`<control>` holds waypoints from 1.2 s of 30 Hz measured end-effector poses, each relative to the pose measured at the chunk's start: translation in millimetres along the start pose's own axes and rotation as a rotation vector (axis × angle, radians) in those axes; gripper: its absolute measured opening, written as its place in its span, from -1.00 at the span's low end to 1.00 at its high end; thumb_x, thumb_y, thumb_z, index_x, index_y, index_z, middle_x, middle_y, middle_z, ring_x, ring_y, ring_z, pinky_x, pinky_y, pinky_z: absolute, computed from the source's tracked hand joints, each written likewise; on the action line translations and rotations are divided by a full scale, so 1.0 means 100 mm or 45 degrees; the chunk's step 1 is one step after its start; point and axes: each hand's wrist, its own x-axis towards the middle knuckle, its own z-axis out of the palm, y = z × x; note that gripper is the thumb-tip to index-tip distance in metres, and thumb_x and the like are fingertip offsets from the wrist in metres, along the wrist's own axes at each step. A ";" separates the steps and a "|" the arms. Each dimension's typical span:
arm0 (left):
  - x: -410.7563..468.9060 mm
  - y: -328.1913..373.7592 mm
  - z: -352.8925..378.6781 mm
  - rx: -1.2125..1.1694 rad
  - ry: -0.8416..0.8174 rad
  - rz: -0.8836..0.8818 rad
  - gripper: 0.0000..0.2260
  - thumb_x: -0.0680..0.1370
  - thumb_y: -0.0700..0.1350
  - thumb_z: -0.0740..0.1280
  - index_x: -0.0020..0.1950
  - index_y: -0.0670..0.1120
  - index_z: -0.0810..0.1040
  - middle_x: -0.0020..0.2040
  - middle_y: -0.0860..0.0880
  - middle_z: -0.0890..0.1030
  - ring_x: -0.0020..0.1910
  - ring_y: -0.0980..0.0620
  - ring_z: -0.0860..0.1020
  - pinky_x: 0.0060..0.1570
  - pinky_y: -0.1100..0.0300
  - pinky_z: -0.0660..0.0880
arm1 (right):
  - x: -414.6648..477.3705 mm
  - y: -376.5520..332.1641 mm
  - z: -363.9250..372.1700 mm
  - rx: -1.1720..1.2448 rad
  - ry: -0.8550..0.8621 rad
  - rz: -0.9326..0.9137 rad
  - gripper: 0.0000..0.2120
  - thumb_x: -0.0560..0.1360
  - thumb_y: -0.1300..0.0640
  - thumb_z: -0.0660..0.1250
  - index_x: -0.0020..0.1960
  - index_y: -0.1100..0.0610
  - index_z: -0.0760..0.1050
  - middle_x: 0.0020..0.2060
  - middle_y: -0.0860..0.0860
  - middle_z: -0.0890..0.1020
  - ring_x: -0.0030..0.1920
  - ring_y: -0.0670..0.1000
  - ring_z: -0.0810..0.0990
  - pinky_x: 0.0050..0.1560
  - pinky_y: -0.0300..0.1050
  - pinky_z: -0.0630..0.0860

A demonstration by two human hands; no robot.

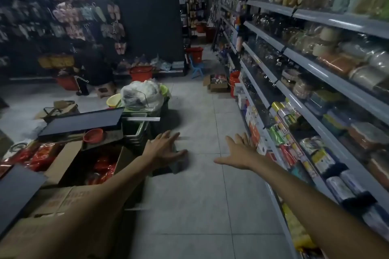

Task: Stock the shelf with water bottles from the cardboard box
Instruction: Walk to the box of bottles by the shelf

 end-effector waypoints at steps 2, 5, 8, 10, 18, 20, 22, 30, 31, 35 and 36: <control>0.31 -0.12 0.06 -0.027 0.006 -0.016 -0.22 0.51 0.45 0.15 0.65 0.14 0.07 0.67 -0.05 0.09 0.62 -0.12 0.12 0.50 -0.31 0.19 | 0.34 0.03 -0.03 0.004 0.017 -0.009 0.05 0.48 -0.47 0.24 0.68 0.04 -0.18 0.65 0.18 -0.20 0.63 0.25 -0.31 0.59 0.21 -0.21; 0.94 -0.41 0.15 -0.016 -0.012 -0.038 -0.23 0.52 0.43 0.17 0.65 0.16 0.06 0.67 -0.04 0.08 0.63 -0.12 0.10 0.50 -0.34 0.16 | 0.97 0.12 -0.15 0.004 0.012 0.014 0.06 0.47 -0.47 0.26 0.68 0.03 -0.17 0.65 0.17 -0.19 0.63 0.24 -0.29 0.60 0.22 -0.17; 1.61 -0.67 0.13 0.049 -0.043 -0.034 -0.23 0.53 0.43 0.17 0.65 0.17 0.03 0.67 -0.05 0.05 0.63 -0.14 0.07 0.49 -0.39 0.12 | 1.62 0.16 -0.34 -0.016 -0.016 0.052 0.04 0.47 -0.48 0.25 0.67 0.03 -0.15 0.65 0.17 -0.16 0.63 0.25 -0.26 0.60 0.21 -0.16; 2.07 -0.82 0.06 0.066 -0.067 -0.030 -0.22 0.53 0.44 0.16 0.65 0.16 0.03 0.67 -0.06 0.05 0.63 -0.15 0.07 0.49 -0.40 0.10 | 2.04 0.16 -0.46 -0.027 -0.034 0.079 0.03 0.47 -0.48 0.25 0.67 0.03 -0.14 0.65 0.18 -0.15 0.63 0.25 -0.27 0.60 0.21 -0.18; 3.65 -1.30 -0.30 0.153 0.036 -0.040 -0.23 0.54 0.42 0.16 0.66 0.12 0.05 0.65 -0.06 0.12 0.61 -0.13 0.11 0.50 -0.36 0.07 | 3.61 0.14 -0.93 -0.088 -0.067 0.079 0.05 0.47 -0.48 0.24 0.68 0.04 -0.17 0.65 0.18 -0.17 0.63 0.25 -0.25 0.59 0.20 -0.20; 4.04 -1.39 -0.35 0.137 0.020 -0.057 -0.23 0.54 0.41 0.17 0.66 0.12 0.04 0.65 -0.07 0.10 0.62 -0.14 0.09 0.50 -0.37 0.02 | 4.03 0.15 -1.08 -0.086 -0.056 0.078 0.04 0.48 -0.48 0.23 0.68 0.04 -0.17 0.65 0.19 -0.17 0.63 0.26 -0.26 0.59 0.20 -0.20; 4.50 -1.48 -0.35 0.128 -0.003 -0.070 -0.22 0.54 0.42 0.16 0.66 0.13 0.03 0.66 -0.07 0.08 0.62 -0.14 0.07 0.50 -0.35 0.05 | 4.49 0.19 -1.19 -0.081 -0.065 0.069 0.03 0.49 -0.47 0.22 0.68 0.04 -0.16 0.65 0.18 -0.17 0.63 0.26 -0.28 0.59 0.20 -0.20; 6.54 -1.75 -0.37 0.189 -0.169 -0.095 -0.19 0.54 0.45 0.13 0.67 0.13 -0.05 0.67 -0.07 0.00 0.63 -0.17 0.02 0.52 -0.33 0.04 | 6.52 0.61 -1.62 -0.045 -0.110 0.052 0.02 0.50 -0.45 0.23 0.68 0.07 -0.13 0.65 0.21 -0.17 0.62 0.28 -0.30 0.60 0.21 -0.23; 6.79 -1.76 -0.41 0.211 -0.193 -0.095 -0.19 0.53 0.45 0.12 0.67 0.13 -0.05 0.67 -0.08 0.01 0.63 -0.19 0.02 0.52 -0.35 0.04 | 6.77 0.66 -1.71 -0.043 -0.113 0.050 0.02 0.50 -0.44 0.24 0.68 0.07 -0.13 0.65 0.21 -0.17 0.62 0.28 -0.29 0.61 0.21 -0.22; 7.71 -1.83 -0.60 0.196 -0.200 -0.090 -0.21 0.54 0.42 0.15 0.66 0.12 0.01 0.65 -0.08 0.09 0.62 -0.17 0.08 0.51 -0.34 0.06 | 7.71 0.82 -2.10 -0.052 -0.089 0.054 0.03 0.49 -0.45 0.25 0.68 0.07 -0.12 0.65 0.22 -0.16 0.62 0.29 -0.28 0.61 0.22 -0.21; 7.90 -1.85 -0.66 0.181 -0.201 -0.075 -0.20 0.52 0.43 0.14 0.66 0.11 0.04 0.64 -0.07 0.13 0.61 -0.15 0.10 0.51 -0.32 0.09 | 7.91 0.83 -2.19 -0.049 -0.089 0.058 0.03 0.48 -0.45 0.25 0.68 0.07 -0.12 0.65 0.22 -0.15 0.62 0.29 -0.27 0.61 0.22 -0.21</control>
